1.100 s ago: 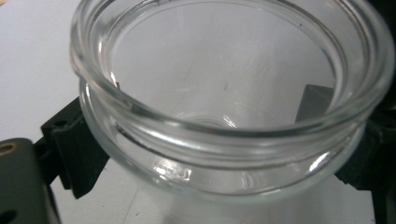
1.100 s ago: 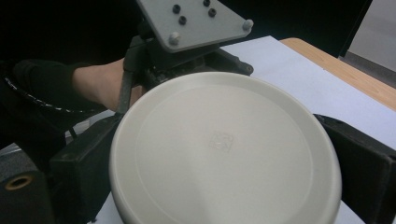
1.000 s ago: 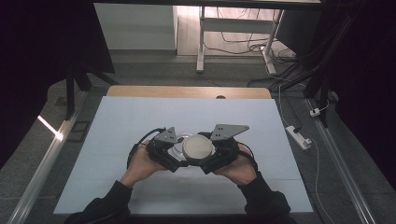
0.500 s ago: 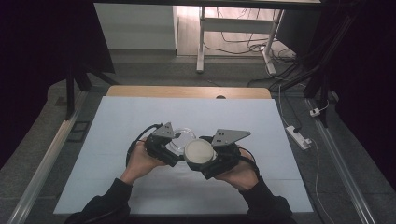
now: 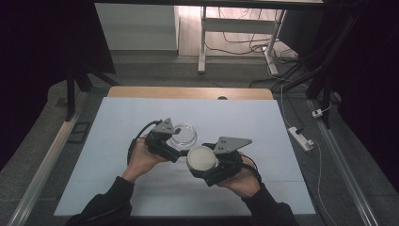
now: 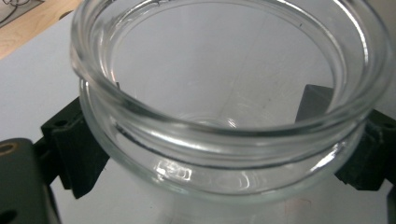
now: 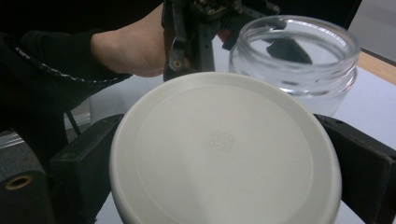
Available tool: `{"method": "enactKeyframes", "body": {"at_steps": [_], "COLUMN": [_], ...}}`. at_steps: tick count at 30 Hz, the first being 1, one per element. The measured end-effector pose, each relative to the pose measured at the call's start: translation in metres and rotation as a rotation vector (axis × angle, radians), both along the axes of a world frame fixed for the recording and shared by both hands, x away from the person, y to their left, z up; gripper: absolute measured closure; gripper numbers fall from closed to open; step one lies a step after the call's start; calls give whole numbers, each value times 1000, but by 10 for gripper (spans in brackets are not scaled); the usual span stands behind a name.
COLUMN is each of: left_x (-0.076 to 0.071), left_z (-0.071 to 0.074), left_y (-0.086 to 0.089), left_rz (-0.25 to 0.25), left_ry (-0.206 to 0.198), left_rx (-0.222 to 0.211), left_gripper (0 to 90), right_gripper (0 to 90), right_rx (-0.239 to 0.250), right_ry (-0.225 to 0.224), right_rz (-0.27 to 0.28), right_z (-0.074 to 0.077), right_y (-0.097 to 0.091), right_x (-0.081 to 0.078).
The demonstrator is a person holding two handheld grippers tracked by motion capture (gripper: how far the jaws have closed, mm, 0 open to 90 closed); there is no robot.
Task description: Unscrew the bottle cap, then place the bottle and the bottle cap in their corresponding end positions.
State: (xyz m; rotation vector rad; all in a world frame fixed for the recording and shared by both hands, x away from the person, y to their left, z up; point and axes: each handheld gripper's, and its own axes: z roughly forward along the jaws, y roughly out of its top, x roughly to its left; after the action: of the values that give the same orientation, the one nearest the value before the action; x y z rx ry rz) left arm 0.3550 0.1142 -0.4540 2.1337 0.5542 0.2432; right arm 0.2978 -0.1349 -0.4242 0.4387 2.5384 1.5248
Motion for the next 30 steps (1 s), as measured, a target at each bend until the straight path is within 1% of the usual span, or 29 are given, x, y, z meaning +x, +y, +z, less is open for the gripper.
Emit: {"method": "enactKeyframes", "body": {"at_steps": [6,11,14,21,30], "left_x": [5,8,11,18,29], "left_z": [1,1,0,-1,-4], "left_y": [-1,-2,-3,-4,-6], "left_rz": [14,23,26,38,49], "left_ry": [-4,-8,-7,-7,-8], "left_rx": [-7,-11,-13,-19,-25], "left_gripper": [76,76,76,76,76], "right_gripper": [67,67,68,67,67], "right_rx": [6,-3,1,-12,-12], "right_ry": [-3,-6,-5,2,13], "right_rz": [11,17,18,27,22], "right_z": [-6,-11,-14,-24,-35], "right_y": [1,3,3,5,8], "right_x": [-4,-8,-9,-10,-9]}}
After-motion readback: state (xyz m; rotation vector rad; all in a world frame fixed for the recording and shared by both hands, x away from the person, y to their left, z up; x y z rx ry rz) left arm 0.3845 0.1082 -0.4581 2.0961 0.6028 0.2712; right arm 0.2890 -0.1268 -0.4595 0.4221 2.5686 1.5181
